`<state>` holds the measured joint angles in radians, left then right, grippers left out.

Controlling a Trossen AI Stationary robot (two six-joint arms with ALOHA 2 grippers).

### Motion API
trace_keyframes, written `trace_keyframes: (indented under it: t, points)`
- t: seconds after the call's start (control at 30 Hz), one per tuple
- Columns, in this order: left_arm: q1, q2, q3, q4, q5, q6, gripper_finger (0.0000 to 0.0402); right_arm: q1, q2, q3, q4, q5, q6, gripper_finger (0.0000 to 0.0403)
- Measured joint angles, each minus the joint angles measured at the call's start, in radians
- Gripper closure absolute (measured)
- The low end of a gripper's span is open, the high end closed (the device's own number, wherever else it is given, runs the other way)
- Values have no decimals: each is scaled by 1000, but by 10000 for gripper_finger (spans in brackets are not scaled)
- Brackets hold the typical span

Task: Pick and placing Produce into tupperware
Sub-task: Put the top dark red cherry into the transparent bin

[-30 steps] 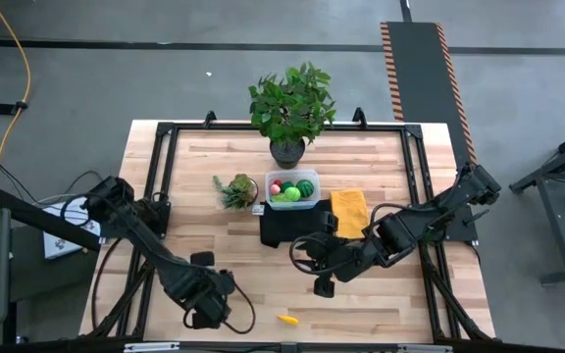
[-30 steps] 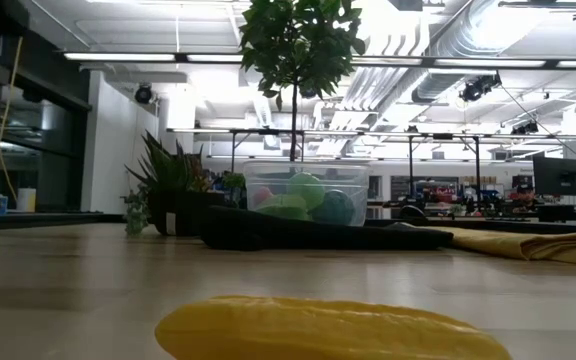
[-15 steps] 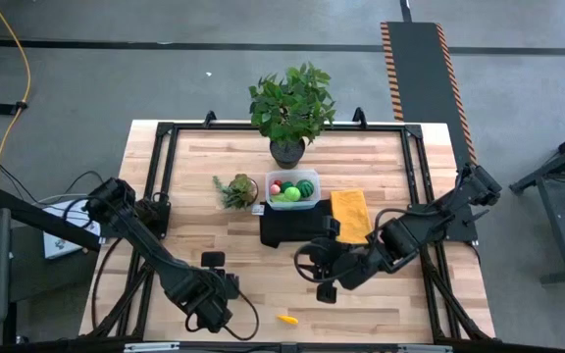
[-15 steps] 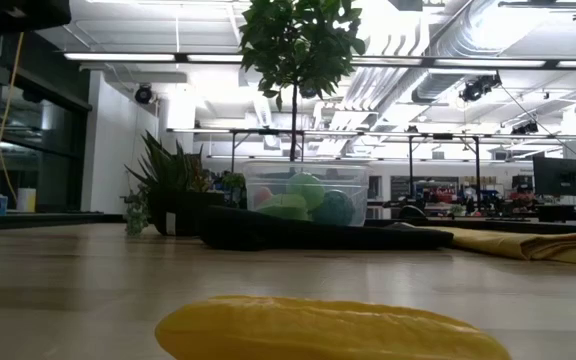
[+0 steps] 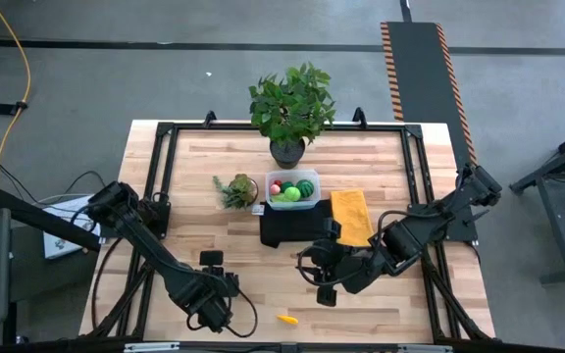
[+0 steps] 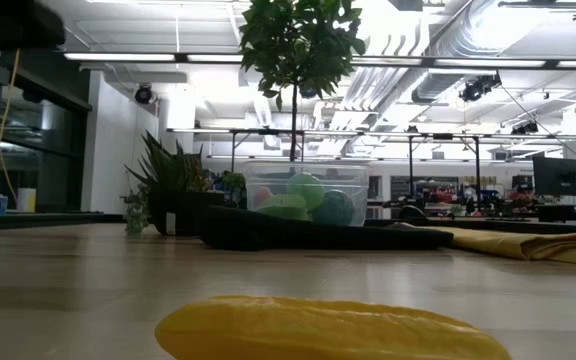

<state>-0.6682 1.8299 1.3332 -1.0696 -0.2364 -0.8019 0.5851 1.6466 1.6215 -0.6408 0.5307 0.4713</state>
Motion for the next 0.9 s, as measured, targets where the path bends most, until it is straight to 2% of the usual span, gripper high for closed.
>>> trace_keyframes:
  t: [0.23,0.57,0.9]
  points:
    - [0,0,-59,35,60,-94,268,5,0,0,17,1,-2,279]
    - [0,0,-118,139,83,-60,268,5,0,0,19,3,-1,279]
    - [0,0,-126,127,97,-97,268,5,0,0,19,19,-1,279]
